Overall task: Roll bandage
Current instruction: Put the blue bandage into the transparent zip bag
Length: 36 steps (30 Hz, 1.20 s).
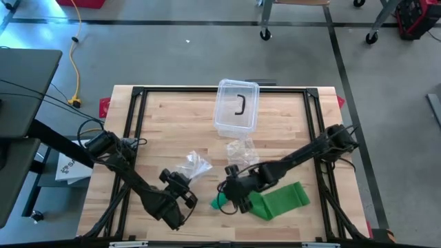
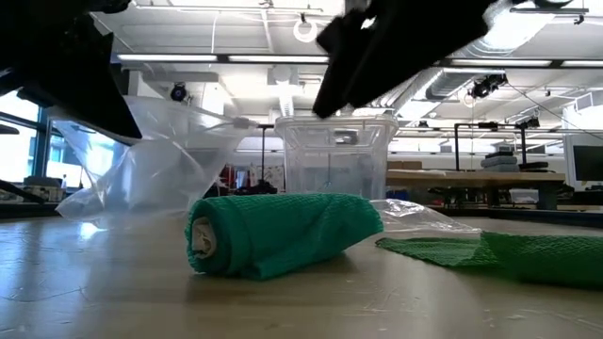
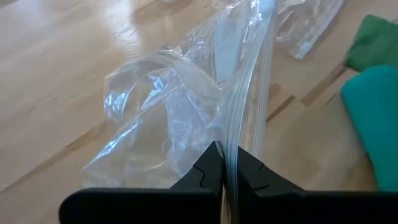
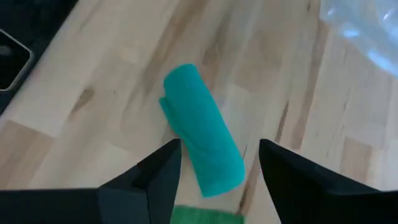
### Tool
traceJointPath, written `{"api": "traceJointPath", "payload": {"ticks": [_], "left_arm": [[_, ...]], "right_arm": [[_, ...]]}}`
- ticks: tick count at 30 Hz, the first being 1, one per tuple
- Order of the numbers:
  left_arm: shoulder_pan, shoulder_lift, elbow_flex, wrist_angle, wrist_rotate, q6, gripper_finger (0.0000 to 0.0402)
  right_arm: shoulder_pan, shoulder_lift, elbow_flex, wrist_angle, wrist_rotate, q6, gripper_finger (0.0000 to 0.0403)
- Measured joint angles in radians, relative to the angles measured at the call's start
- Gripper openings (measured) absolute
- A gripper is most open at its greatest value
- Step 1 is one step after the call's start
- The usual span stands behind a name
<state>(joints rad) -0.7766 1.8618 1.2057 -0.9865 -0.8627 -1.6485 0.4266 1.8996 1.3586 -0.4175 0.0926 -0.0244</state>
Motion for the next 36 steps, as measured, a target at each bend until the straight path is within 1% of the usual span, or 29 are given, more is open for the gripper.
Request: {"api": "traceJointPath", "payload": {"ticks": [6,10,13,15,17,19,24,25,27,31,34,36], "left_arm": [[-0.004,0.0,0.0,0.02,-0.008,0.0,0.0001],[-0.004,0.0,0.0,0.025,-0.008,0.001,0.0001],[-0.003,0.0,0.0,0.043,-0.009,0.0,0.0001],[-0.001,0.0,0.0,0.059,-0.009,0.002,0.0001],[-0.001,0.0,0.0,0.077,-0.009,0.023,0.0001],[-0.001,0.0,0.0,0.082,-0.009,0.043,0.0001],[0.002,0.0,0.0,0.094,-0.019,0.046,0.0001],[0.005,0.0,0.0,0.097,-0.023,0.046,0.0001],[0.014,0.001,0.0,0.105,-0.031,0.046,0.0001],[0.036,0.021,0.0,0.152,-0.039,0.055,0.0001],[0.053,0.047,0.0,0.217,-0.036,0.084,0.0],[0.065,0.062,0.0,0.268,-0.031,0.114,0.0]], "right_arm": [[-0.061,0.072,0.0,0.003,-0.141,-0.05,0.0242],[-0.077,0.116,0.0,0.011,-0.155,-0.075,0.0259],[-0.075,0.138,0.0,0.025,-0.155,-0.061,0.0254],[-0.066,0.151,0.0,0.042,-0.156,-0.047,0.0235],[-0.055,0.162,0.0,0.056,-0.156,-0.043,0.0204],[-0.044,0.165,0.0,0.064,-0.156,-0.021,0.0161],[-0.001,0.147,0.0,0.06,-0.155,0.05,0.0034],[0.012,0.135,0.0,0.057,-0.149,0.057,0.0021],[0.04,0.103,0.0,0.056,-0.083,0.097,0.0019],[0.078,0.036,0.0,-0.011,0.141,0.229,0.0029],[0.077,-0.012,0.0,-0.065,0.292,0.341,0.0016],[0.068,-0.027,0.001,-0.083,0.341,0.388,0.0014]]}}
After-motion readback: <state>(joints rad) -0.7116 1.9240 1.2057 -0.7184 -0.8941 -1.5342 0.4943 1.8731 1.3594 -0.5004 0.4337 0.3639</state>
